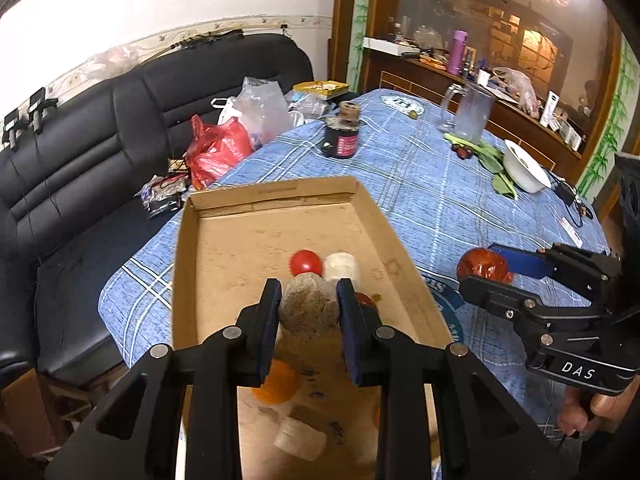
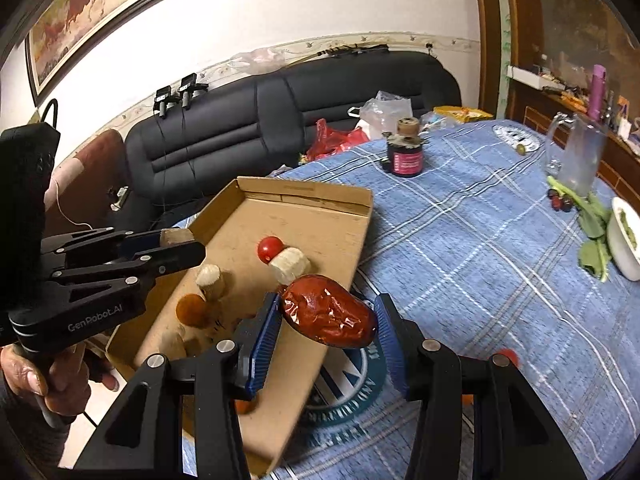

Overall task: Organize fruits
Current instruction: 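Carry the beige chunk and the large date in both tools over the tray, then open the left tool to drop the chunk while the right tool releases the date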

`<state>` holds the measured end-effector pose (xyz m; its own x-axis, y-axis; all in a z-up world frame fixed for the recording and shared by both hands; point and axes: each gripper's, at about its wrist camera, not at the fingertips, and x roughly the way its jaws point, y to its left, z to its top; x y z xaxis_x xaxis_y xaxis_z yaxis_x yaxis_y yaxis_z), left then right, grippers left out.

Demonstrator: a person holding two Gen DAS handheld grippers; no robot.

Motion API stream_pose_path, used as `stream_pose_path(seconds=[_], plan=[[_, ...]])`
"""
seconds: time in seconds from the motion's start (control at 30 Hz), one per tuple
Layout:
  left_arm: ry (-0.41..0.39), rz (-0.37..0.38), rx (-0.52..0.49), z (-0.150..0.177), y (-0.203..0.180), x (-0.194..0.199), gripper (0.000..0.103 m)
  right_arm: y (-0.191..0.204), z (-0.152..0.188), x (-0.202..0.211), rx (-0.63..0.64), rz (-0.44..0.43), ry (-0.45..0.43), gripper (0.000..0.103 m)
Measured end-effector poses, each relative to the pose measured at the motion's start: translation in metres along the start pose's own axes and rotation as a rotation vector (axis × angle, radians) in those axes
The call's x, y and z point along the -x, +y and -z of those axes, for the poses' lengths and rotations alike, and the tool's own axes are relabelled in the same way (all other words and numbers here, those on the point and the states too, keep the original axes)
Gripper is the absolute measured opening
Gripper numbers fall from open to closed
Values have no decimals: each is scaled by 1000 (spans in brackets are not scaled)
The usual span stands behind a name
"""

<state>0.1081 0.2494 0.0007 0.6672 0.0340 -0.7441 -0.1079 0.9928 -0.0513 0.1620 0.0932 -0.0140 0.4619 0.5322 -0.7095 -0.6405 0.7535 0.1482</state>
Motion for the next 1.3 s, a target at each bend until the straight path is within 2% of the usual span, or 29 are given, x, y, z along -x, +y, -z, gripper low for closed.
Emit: stream_pose_path(seconds=[0.27, 0.67, 0.87, 1.1, 1.3], plan=[[37, -7, 37, -17, 23, -25, 26, 3, -29, -44, -44, -69, 56, 48], [130, -47, 71, -33, 46, -72, 26, 0, -65, -114, -66, -82, 153, 48], [217, -47, 97, -29, 49, -95, 26, -4, -71, -138, -67, -69, 197, 48], [269, -59, 85, -24, 48, -108, 26, -2, -68, -158, -51, -53, 253, 49], [292, -80, 79, -25, 47, -112, 27, 1, -67, -161, -34, -41, 257, 49]])
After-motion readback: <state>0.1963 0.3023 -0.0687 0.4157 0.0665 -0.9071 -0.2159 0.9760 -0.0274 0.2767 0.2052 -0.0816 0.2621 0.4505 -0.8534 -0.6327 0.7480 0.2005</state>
